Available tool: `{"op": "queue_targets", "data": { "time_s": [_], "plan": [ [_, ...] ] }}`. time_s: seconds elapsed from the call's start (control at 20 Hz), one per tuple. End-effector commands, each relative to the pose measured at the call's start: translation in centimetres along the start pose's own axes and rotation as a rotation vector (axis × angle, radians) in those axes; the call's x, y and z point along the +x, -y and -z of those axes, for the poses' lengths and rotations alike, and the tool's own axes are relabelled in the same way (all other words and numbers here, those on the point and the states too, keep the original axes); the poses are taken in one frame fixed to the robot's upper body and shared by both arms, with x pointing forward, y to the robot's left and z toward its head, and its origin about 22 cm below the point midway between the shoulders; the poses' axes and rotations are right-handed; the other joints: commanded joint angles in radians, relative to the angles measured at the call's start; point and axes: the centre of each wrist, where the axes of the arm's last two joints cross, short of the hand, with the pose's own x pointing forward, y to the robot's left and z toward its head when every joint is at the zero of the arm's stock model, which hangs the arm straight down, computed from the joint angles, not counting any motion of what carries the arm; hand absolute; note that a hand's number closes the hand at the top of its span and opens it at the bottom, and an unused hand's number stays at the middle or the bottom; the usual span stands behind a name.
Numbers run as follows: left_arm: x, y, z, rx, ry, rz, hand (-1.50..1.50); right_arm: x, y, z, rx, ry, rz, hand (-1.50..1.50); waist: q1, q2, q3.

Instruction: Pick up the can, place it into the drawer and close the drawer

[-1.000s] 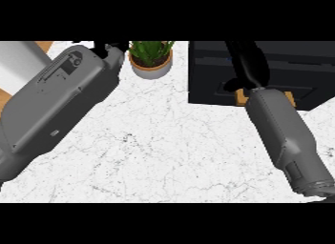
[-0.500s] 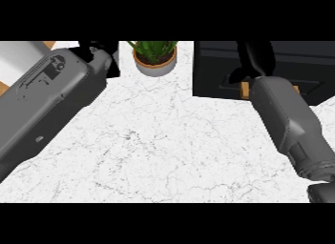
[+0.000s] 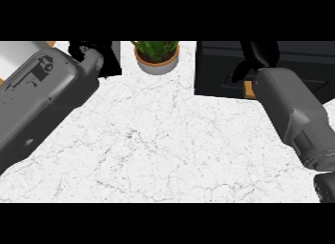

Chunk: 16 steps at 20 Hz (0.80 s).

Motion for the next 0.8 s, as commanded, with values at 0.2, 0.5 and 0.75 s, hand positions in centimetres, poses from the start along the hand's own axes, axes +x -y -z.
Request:
{"op": "queue_targets", "data": {
  "time_s": [0.2, 0.5, 0.75],
  "plan": [
    [-0.2, -0.7, -0.6, -0.018, -0.014, -0.004, -1.50, 2.7, 2.1, 2.3, -0.010, 0.018, 0.329, -1.50, 0.024, -0.005, -0.003],
    [-0.6, -0.1, -0.9, -0.012, -0.016, -0.006, -1.50, 2.7, 1.3, 1.8, -0.033, -0.084, 0.692, -1.50, 0.006, -0.001, 0.000],
    [-0.4, -0.9, -1.7, -0.019, -0.009, -0.001, -1.50, 1.3, 2.6, 2.5, -0.043, -0.091, 0.767, -1.50, 0.017, -0.011, -0.005]
  ]
}}
